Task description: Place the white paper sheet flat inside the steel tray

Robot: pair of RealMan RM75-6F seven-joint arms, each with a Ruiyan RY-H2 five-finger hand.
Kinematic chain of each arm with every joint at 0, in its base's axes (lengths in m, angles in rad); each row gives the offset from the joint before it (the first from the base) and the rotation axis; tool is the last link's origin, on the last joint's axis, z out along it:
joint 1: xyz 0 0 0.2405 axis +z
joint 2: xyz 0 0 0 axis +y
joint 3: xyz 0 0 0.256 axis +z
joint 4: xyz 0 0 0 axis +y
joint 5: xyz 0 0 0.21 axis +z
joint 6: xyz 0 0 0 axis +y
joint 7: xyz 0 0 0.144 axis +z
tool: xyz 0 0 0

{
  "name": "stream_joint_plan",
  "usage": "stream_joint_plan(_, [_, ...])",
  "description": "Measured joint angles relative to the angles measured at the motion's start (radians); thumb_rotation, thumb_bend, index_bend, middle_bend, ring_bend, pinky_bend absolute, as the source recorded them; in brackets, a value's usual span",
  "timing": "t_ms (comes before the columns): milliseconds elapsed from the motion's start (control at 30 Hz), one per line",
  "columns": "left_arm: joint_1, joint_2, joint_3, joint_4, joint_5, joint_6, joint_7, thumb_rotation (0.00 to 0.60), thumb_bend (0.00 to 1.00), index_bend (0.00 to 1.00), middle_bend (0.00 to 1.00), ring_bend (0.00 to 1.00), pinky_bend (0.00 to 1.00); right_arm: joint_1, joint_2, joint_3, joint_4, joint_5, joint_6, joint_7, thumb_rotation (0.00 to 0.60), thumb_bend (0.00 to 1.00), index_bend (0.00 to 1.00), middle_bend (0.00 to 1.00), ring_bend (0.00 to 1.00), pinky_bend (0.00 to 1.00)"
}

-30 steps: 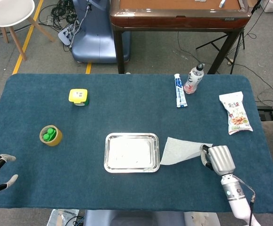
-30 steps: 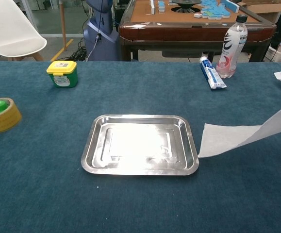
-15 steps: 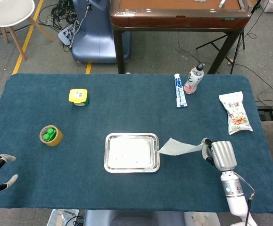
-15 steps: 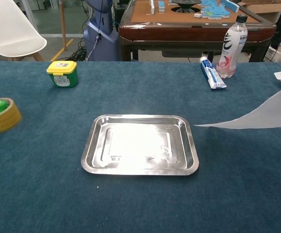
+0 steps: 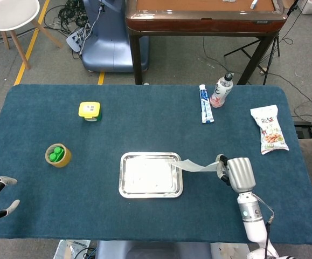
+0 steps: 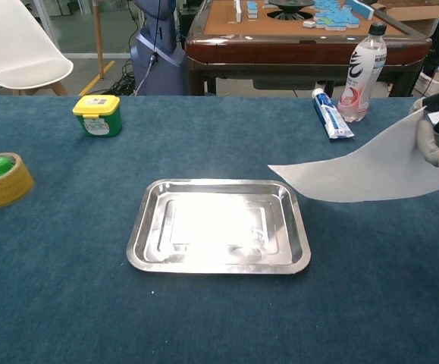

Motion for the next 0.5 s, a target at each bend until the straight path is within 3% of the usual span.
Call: stream_joint_plan(500, [0.003, 0.004, 0.002, -0.003, 0.006, 0.007, -0.005, 0.6, 0.19, 0.39, 0.37, 0.29, 0.46, 0.066, -0.076, 0.009, 0.0, -0.024, -0.032, -0.049, 0.6, 0.69, 0.64, 1.0, 1.0, 1.0])
